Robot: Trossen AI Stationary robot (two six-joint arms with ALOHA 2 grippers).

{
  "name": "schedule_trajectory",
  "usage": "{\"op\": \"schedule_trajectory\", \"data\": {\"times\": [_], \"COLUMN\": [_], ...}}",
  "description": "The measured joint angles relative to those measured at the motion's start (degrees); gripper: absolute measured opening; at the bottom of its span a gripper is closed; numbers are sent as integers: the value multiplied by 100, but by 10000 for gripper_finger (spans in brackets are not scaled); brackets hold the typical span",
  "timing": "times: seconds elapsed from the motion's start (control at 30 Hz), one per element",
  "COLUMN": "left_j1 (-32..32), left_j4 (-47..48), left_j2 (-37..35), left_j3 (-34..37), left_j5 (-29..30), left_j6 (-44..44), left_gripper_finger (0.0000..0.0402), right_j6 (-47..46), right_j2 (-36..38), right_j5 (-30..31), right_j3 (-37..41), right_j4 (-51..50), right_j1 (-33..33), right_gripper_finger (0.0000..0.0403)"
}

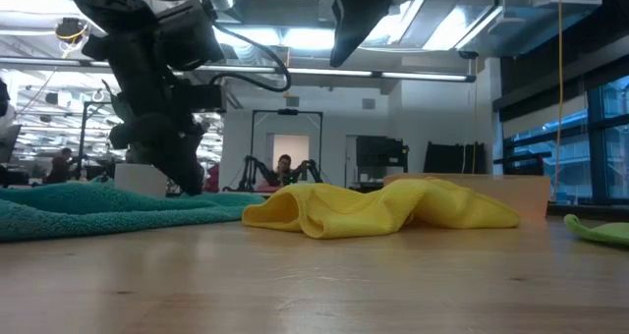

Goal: Roll microfiber towels into tight, uniform cylinder then place into a basket
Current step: Roll the blue microfiber towel

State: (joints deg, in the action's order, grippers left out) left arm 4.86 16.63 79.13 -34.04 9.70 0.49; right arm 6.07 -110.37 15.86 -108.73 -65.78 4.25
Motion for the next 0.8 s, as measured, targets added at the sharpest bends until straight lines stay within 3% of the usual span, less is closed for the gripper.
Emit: {"op": "schedule_trajectory", "data": {"times": [0.2,0.4,0.6,0.8], "left_j1": [56,574,1207,1405], "left_j4": [-11,-17,74,348], "left_j2": [0,-7,-7,15], "left_j3": [-15,-210,-256,-256], "left_j5": [188,376,-674,-1334], "left_j6": [-420,-503,-783,-1430], "left_gripper_finger": [67,71,65,68], "right_j6": [-1,0,0,0], "right_j2": [0,-2,-2,-2], "right_j5": [0,0,-1,-2], "right_j3": [0,0,0,0], "right_j4": [27,151,177,197], "right_j1": [0,0,0,0], "right_gripper_finger": [157,157,157,157]}}
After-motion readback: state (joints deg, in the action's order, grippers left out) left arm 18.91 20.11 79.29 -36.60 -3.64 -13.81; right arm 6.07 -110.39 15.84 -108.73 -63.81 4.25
